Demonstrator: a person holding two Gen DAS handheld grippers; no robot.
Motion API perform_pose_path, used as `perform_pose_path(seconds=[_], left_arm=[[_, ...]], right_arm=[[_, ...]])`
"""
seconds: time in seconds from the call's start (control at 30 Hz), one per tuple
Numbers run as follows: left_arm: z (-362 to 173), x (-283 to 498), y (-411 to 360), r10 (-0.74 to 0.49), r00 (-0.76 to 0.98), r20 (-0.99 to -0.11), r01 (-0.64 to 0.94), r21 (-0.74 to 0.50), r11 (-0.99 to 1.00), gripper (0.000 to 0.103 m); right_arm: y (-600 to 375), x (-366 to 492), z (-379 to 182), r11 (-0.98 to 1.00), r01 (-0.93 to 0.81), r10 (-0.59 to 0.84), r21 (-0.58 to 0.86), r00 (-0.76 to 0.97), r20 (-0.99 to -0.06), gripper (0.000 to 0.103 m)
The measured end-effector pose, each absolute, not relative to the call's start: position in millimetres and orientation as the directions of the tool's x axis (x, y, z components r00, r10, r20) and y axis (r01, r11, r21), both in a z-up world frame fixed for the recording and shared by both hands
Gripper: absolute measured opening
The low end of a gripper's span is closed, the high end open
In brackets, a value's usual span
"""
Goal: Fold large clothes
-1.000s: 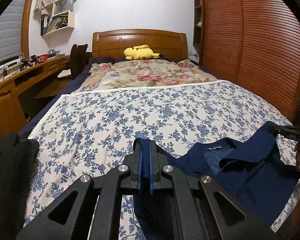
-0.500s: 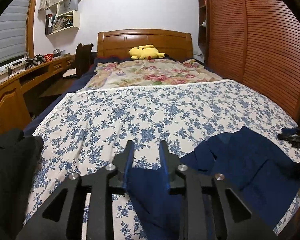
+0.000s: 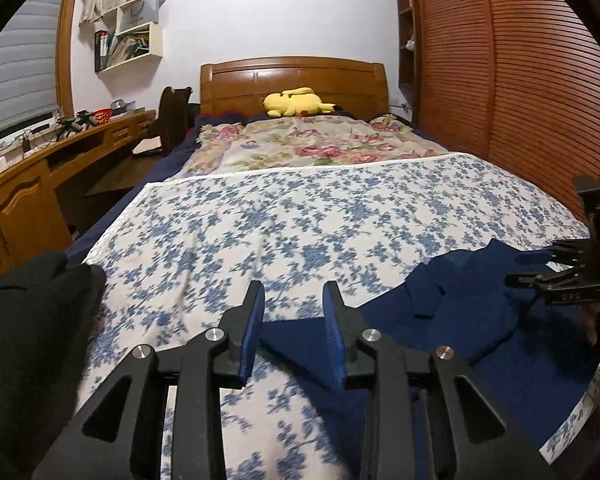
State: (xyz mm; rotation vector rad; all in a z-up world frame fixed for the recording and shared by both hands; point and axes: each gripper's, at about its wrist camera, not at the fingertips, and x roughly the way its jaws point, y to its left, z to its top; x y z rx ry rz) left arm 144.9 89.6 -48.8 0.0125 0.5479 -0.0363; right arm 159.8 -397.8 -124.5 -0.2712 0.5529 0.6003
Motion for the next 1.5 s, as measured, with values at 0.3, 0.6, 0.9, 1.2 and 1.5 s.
perform_pose_path(seconds=[0.3,0.6,0.9,1.2,1.5], left_arm=[[-55.9,125.3,129.5,-0.002,0.842,-0.54,0.005,0.005,1.0,0.031],[-55.7,109.4,160.3,0.012,0.846,-0.533,-0.027,-0.021,0.999,0.031],[-49.2,105.6,164.5,0.009,0.858,-0.513,-0.034,-0.039,0.999,0.031],[-50.6,106.2,165.6,-0.001,0.855,-0.519,-0.029,-0.049,0.998,0.031],[-52.8,111.4,157.5,-0.018,0.848,-0.53,-0.009,-0.047,0.999,0.031]], right_arm=[[-293.1,157.0,-126.0,0.639,-0.769,0.595,-0.022,0.512,-0.62,0.06],[-249.4,130.6,-144.2,0.477,-0.876,0.592,-0.072,0.381,-0.711,0.06],[-220.2,147.3,-157.0,0.5,-0.833,0.405,-0.236,0.466,-0.787,0.042],[-179.3,180.2,-121.2,0.542,-0.762,0.39,-0.353,0.601,-0.697,0.007],[-179.0,236.0,-92.0,0.732,-0.552,0.31,-0.399,0.791,-0.527,0.007]])
